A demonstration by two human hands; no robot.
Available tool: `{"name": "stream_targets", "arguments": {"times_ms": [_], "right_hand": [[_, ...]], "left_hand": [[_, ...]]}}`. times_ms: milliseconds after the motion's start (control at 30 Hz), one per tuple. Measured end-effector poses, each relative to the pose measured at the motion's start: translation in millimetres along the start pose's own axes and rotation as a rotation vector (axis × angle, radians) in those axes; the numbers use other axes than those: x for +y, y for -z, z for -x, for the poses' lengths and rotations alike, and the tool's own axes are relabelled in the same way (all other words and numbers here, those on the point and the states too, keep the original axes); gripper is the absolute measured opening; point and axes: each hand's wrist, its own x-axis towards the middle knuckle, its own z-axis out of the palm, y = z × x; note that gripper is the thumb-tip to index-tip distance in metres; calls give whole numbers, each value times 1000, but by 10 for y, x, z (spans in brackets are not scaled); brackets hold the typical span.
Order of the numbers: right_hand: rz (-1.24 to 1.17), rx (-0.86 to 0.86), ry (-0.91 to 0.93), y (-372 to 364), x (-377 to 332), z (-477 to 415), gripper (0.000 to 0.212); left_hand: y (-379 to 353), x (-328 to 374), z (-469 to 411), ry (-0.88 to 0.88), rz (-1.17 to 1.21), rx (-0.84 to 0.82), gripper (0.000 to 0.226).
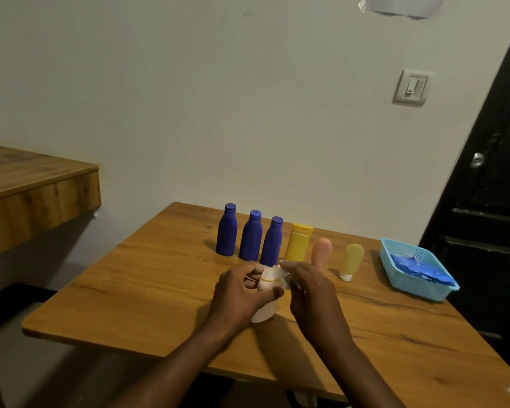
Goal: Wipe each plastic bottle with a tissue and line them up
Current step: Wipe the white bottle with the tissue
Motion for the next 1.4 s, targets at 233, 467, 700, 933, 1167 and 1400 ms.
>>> {"name": "stream_targets", "arguments": {"times_ms": [233,467,700,933,1167,1400], "right_hand": [[26,-72,68,-53,-106,-144,28],[-38,22,125,-109,11,3,34],[-95,-1,-78,-117,207,-54,41],[-299,148,-226,-243,184,159,33],[-269,221,-66,-154,-28,28,39],[-147,157,14,-281,-5,6,42]], "left_hand": [[-10,4,26,-23,3,5,32],[-29,-25,35,-66,-20,18,32],[-61,-68,63,-124,-57,64,41],[-85,-77,87,-147,-57,95,46],[-70,-99,50,-122,-39,72,39],[-42,-107,25,-128,-15,89,31]]}}
